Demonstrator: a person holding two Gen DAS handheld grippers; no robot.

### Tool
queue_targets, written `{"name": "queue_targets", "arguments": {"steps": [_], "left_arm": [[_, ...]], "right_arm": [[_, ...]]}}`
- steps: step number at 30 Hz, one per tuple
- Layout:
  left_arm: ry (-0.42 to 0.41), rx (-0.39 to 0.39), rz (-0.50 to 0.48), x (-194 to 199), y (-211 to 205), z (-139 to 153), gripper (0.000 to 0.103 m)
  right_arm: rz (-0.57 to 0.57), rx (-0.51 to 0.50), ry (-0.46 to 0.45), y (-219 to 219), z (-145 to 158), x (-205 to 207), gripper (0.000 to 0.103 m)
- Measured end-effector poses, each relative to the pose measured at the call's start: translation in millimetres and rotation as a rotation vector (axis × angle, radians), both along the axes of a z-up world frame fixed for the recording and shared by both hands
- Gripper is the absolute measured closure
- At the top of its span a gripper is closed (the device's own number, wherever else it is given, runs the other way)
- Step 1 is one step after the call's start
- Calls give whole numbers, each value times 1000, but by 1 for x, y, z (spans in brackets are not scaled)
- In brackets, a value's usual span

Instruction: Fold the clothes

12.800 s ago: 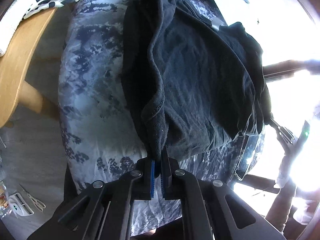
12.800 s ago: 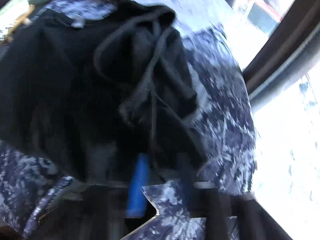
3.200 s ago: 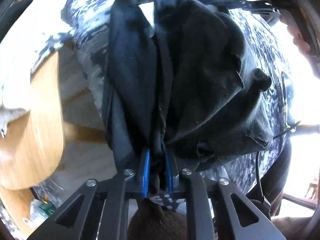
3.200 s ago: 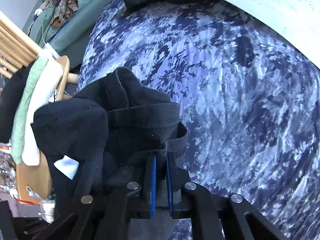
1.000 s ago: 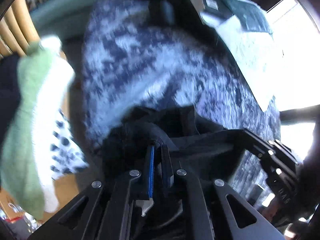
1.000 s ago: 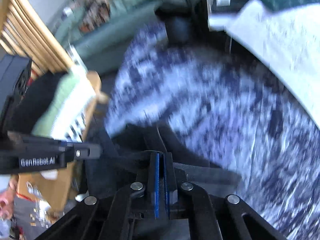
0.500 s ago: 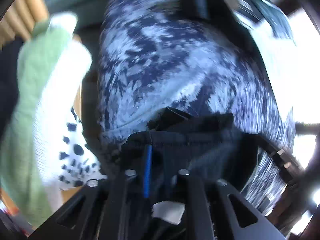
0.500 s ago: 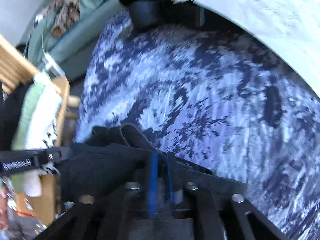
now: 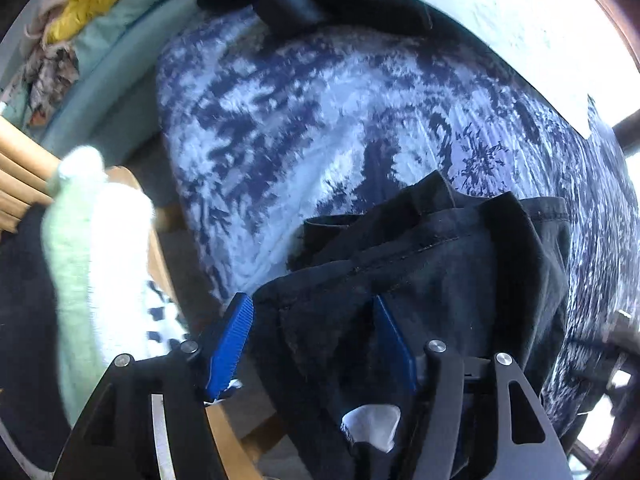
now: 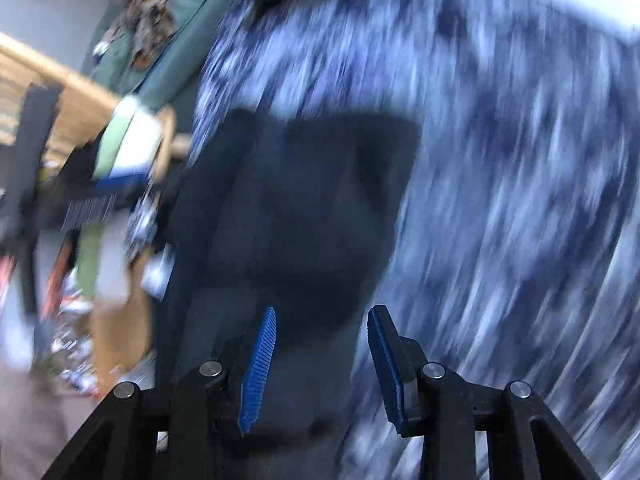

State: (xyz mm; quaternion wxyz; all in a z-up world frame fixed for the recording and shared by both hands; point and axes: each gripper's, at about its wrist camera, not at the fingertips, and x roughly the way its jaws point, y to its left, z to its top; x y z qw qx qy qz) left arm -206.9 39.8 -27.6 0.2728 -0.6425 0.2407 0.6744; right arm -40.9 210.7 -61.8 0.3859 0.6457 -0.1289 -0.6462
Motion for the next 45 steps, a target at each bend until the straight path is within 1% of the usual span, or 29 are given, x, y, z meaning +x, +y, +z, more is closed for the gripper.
{"name": "queue_targets", "arguments": {"steps": [1, 2, 3, 4, 5, 6, 9, 11, 12, 13, 14, 15, 17, 18, 20, 21, 23, 24, 26, 29, 30, 33, 36, 37, 39, 42, 45], "left_arm": [[-5, -1, 9, 0, -2, -2, 39], [-9, 0, 11, 0, -4, -4, 48], [-20, -9, 9, 1, -5, -8, 68], [-31, -18, 7, 1, -6, -11, 76], [-20, -32, 11, 3, -7, -12, 82], [-8, -47, 15, 4, -9, -12, 84], [22, -56, 11, 9, -10, -8, 91], [56, -75, 21, 8, -11, -2, 93], [80, -89, 25, 7, -12, 1, 95], [123, -117, 27, 5, -12, 4, 96], [118, -120, 49, 1, -17, 1, 97], [114, -123, 71, -4, -21, -2, 97], [104, -128, 115, -13, -29, -7, 97], [100, -106, 123, -11, -32, -8, 97], [102, -62, 136, -5, -40, -2, 97], [103, -40, 143, -1, -44, 1, 96], [69, 4, 164, 4, -57, 11, 92], [46, 30, 176, 9, -65, 17, 89], [-11, 74, 203, 21, -82, 32, 84], [-63, 63, 219, 48, -103, 42, 83], [-74, 74, 213, 60, -110, 44, 83], [-67, 114, 182, 96, -125, 51, 82], [-21, 117, 143, 134, -136, 56, 78], [9, 115, 129, 149, -140, 57, 76], [37, 113, 118, 163, -147, 56, 67], [52, 129, 124, 183, -160, 51, 58], [51, 136, 138, 192, -168, 37, 57]], "right_arm": [[13, -18, -22, 3, -5, 14, 62], [26, -29, -44, 6, -10, 32, 62], [26, -32, -56, 9, -14, 47, 60], [29, -37, -70, 10, -18, 59, 59], [33, -41, -83, 10, -22, 70, 59], [38, -39, -95, 8, -26, 79, 58], [52, -31, -129, 4, -38, 106, 58], [47, 18, -93, 2, -40, 118, 59], [50, 28, -73, 2, -40, 122, 75], [49, 35, -63, 2, -39, 125, 89], [46, 31, -68, 4, -39, 126, 90], [36, 18, -76, 8, -38, 125, 93], [21, -7, -106, 14, -40, 121, 94], [8, -11, -117, 15, -43, 119, 94], [5, -10, -112, 15, -45, 119, 93], [-2, -11, -110, 16, -44, 120, 90], [-22, -12, -111, 19, -44, 122, 80], [-33, -10, -108, 20, -42, 122, 72], [-45, -7, -94, 26, -38, 123, 71], [-61, 9, -71, 30, -33, 126, 71], [-66, 20, -57, 30, -31, 128, 71], [-58, 133, 78, 21, -14, 142, 70], [-43, 214, 210, 11, 4, 157, 67], [-39, 218, 244, 7, 9, 162, 65], [-43, 219, 283, 7, 14, 164, 61], [-52, 230, 321, 3, 14, 168, 61], [-58, 251, 349, -1, 10, 170, 61]]}}
